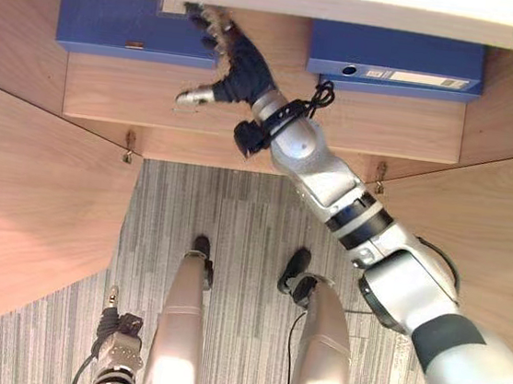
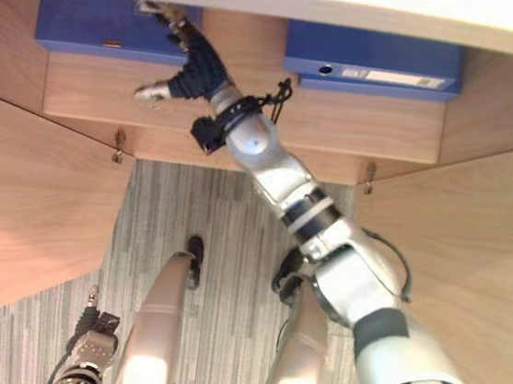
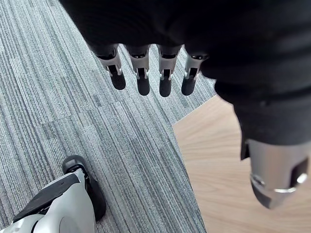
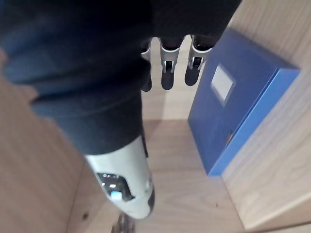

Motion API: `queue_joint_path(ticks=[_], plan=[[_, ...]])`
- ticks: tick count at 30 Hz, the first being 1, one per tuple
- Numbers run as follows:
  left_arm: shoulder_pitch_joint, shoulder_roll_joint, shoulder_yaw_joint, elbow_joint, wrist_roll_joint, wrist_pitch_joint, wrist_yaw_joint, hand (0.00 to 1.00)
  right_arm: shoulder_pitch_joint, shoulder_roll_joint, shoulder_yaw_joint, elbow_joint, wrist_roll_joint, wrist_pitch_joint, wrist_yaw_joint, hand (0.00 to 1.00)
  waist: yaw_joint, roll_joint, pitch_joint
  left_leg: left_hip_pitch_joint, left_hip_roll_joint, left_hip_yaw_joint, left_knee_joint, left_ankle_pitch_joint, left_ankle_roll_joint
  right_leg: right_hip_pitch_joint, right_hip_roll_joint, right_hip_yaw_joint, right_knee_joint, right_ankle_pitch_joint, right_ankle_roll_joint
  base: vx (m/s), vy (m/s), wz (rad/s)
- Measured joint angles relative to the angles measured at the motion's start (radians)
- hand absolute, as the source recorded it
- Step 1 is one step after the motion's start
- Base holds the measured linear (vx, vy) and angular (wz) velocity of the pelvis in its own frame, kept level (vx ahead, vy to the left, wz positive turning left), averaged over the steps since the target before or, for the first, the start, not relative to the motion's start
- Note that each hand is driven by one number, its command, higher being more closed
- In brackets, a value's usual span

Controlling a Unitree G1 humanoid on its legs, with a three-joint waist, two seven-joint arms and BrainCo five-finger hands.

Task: Walk over to the cabinet, pick up the folder, carry it to the office cabinet, place the folder inside the office cabinet, then close the office cabinet door

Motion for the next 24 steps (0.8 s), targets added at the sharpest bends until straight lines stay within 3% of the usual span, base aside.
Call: queue_joint_path(ticks=[7, 13, 24], plan=[[-0.002, -0.032, -0.013, 0.000, -0.027, -0.002, 0.003, 0.00, -0.099, 0.004, -0.134, 0.184, 0.050, 0.016, -0.065, 0.00, 0.002, 0.038, 0.022, -0.084, -0.035, -0.023, 0.082, -0.011, 0.003, -0.067, -0.045, 0.000, 0.086, -0.029, 0.026, -0.06, 0.031, 0.14], [-0.002, -0.034, -0.043, 0.001, -0.026, 0.003, 0.003, 0.00, -0.100, -0.015, -0.147, 0.273, 0.056, 0.059, -0.085, 0.00, 0.013, 0.056, 0.031, -0.143, -0.050, -0.022, 0.122, -0.011, 0.006, -0.128, -0.066, 0.016, 0.127, -0.030, 0.028, -0.06, 0.038, 0.05], [-0.011, -0.034, -0.104, 0.010, -0.015, 0.017, 0.000, 0.00, -0.100, -0.083, -0.183, 0.371, -0.081, 0.109, -0.082, 0.00, 0.014, 0.078, 0.041, -0.202, -0.054, -0.019, 0.158, -0.010, 0.008, -0.198, -0.073, 0.035, 0.170, -0.031, 0.028, -0.01, 0.003, -0.01]])
